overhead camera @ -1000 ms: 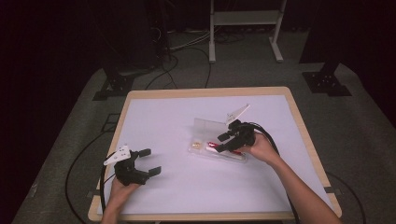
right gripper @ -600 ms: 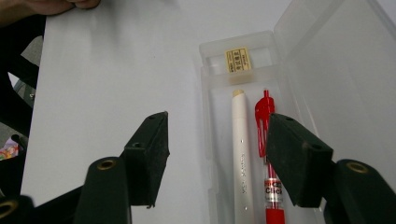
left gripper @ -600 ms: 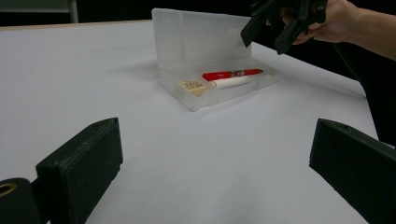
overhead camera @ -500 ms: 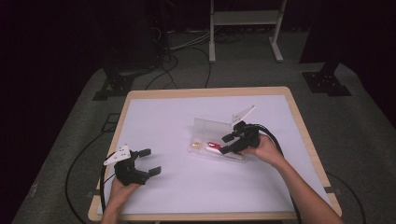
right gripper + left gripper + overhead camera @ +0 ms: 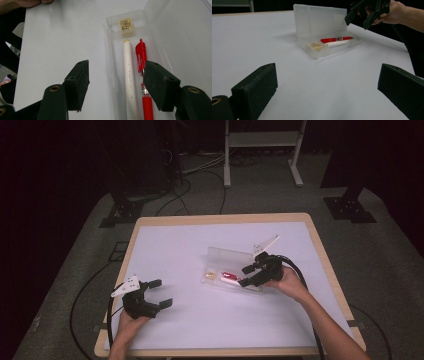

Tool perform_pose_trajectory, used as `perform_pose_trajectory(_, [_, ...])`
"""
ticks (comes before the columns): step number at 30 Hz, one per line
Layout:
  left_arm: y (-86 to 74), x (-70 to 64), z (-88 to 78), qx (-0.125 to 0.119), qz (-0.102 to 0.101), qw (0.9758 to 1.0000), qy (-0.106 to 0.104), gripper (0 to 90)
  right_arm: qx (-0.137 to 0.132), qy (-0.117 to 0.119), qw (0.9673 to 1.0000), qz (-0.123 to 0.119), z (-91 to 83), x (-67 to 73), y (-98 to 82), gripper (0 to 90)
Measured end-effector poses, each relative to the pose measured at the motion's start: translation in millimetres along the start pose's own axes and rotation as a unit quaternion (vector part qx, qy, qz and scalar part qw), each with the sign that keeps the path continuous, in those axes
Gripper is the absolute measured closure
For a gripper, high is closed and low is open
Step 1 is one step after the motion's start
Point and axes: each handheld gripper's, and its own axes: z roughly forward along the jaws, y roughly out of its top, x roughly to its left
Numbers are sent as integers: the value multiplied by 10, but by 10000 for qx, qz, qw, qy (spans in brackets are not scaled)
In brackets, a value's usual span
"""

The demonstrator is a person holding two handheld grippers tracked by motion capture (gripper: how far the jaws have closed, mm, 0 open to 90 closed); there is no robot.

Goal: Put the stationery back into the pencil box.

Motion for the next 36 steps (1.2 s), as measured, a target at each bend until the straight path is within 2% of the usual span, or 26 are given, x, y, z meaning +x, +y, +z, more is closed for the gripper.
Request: perform_pose_trajectory(36, [0, 1, 2, 12, 1, 10000, 20, 21, -35, -34, 10000, 56, -131, 33, -202, 355])
